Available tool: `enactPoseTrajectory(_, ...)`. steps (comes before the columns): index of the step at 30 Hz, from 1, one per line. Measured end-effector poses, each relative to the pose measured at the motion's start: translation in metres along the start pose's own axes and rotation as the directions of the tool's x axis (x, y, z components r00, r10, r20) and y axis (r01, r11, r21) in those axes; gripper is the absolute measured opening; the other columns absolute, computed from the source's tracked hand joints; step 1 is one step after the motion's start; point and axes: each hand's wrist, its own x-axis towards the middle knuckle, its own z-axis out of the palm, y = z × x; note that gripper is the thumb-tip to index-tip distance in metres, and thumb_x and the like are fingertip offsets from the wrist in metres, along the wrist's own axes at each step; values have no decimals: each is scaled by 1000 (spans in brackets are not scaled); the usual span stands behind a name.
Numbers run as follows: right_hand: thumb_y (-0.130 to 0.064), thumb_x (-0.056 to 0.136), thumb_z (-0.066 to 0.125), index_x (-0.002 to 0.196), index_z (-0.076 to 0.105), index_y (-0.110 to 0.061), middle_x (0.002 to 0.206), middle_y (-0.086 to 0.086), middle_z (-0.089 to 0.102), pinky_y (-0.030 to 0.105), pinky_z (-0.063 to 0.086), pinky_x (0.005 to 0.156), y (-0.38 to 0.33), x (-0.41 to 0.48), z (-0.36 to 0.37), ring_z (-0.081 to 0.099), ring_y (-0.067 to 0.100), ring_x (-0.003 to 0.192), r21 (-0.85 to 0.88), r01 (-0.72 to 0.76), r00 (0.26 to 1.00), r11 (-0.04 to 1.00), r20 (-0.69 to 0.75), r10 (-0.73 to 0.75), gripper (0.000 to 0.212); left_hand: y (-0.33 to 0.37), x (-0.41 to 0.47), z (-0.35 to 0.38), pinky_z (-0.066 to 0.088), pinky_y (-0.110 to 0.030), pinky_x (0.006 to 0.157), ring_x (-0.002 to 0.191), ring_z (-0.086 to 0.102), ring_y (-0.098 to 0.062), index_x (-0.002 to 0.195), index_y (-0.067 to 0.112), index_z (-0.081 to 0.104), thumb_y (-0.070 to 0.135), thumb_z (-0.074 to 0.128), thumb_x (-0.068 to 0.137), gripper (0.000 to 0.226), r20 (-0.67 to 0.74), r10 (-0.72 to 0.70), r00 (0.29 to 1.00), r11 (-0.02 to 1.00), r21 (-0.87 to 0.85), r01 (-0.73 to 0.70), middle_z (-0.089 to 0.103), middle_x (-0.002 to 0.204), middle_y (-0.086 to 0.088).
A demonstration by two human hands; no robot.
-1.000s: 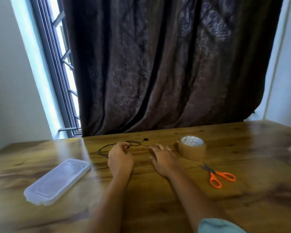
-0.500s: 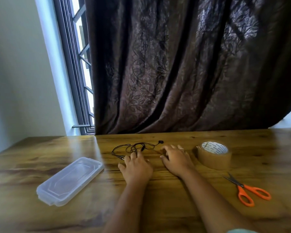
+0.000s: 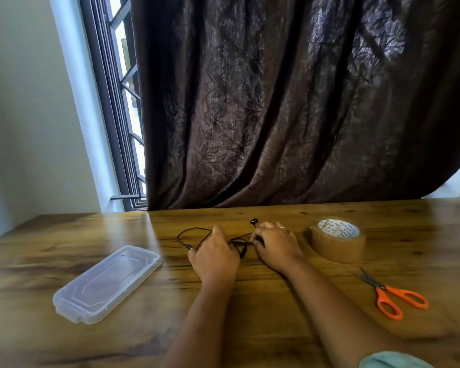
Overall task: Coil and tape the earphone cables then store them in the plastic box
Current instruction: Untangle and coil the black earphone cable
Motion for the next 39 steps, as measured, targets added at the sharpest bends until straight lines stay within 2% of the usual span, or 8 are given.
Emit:
enactPoseTrajectory(5, -24, 99, 40, 102, 56, -27, 108, -8, 57, 33, 41, 84, 6, 5, 2, 50, 15, 104, 144, 34, 966, 989, -258, 5, 16, -2, 1, 3, 28, -43, 100, 119, 43, -19, 122, 31, 56, 33, 52, 91, 31, 82, -33, 996, 994, 107, 24, 53, 123, 4)
enactPoseTrajectory(9, -17, 99, 42, 98, 56, -20, 94, -5, 56, 27, 41, 74, 13, 10, 3, 52, 15, 92, 420, 130, 830, 898, -541, 133, 14, -2, 2, 2, 28, -41, 96, 116, 43, -18, 120, 31, 57, 42, 51, 92, 30, 65, -39, 997, 994, 100, 32, 51, 121, 5)
enactPoseTrajectory(17, -26, 101, 36, 109, 50, -16, 60, -6, 48, 27, 35, 42, 13, 5, 1, 48, 12, 50, 451, 64, 782, 890, -577, 236, 18, 1, 3, 1, 35, -25, 82, 97, 52, -11, 116, 19, 60, 20, 41, 99, 25, -269, 44, 962, 941, -312, -130, 59, 105, 8)
enactPoseTrajectory(20, -25, 101, 38, 107, 49, -19, 65, -6, 52, 26, 31, 42, 12, 5, -2, 49, 11, 53, 317, 9, 774, 948, -603, 194, 14, 3, 3, -3, 42, -12, 58, 72, 57, -9, 107, 17, 63, 12, 41, 99, 23, -267, -95, 959, 780, -618, -95, 61, 90, 4)
enactPoseTrajectory(23, -21, 99, 43, 102, 48, -19, 77, -4, 55, 26, 38, 49, 12, 5, -3, 52, 11, 63, 339, -32, 786, 940, -572, 233, 6, 2, 9, -2, 45, -22, 51, 61, 60, -13, 95, 19, 58, 13, 42, 99, 17, -70, -269, 961, 483, -873, 72, 59, 85, -3)
enactPoseTrajectory(29, -13, 91, 60, 90, 51, -17, 79, -3, 52, 14, 30, 55, 21, 12, 1, 50, 14, 74, 580, -95, 761, 809, -481, 434, 10, 1, 13, -7, 39, -26, 55, 57, 45, -13, 88, 11, 52, 18, 44, 98, 14, 403, -247, 881, -76, -915, 396, 49, 61, 0)
enactPoseTrajectory(35, -13, 83, 71, 88, 52, -18, 62, -5, 42, 14, 33, 46, 15, 11, -4, 38, 9, 54, 658, -49, 798, 752, -427, 425, 20, 2, 9, -11, 50, -46, 86, 97, 63, -27, 106, 16, 64, 32, 34, 99, 35, 412, -5, 911, -197, -894, 403, 71, 105, -6)
enactPoseTrajectory(39, -24, 84, 71, 101, 54, -23, 59, -4, 50, 17, 37, 49, 0, 5, -6, 45, 6, 51, 656, 103, 887, 747, -400, 230, 24, 3, 8, -12, 51, -53, 86, 111, 61, -33, 122, 38, 59, 39, 36, 99, 33, 398, 34, 917, -240, -887, 394, 64, 121, -6)
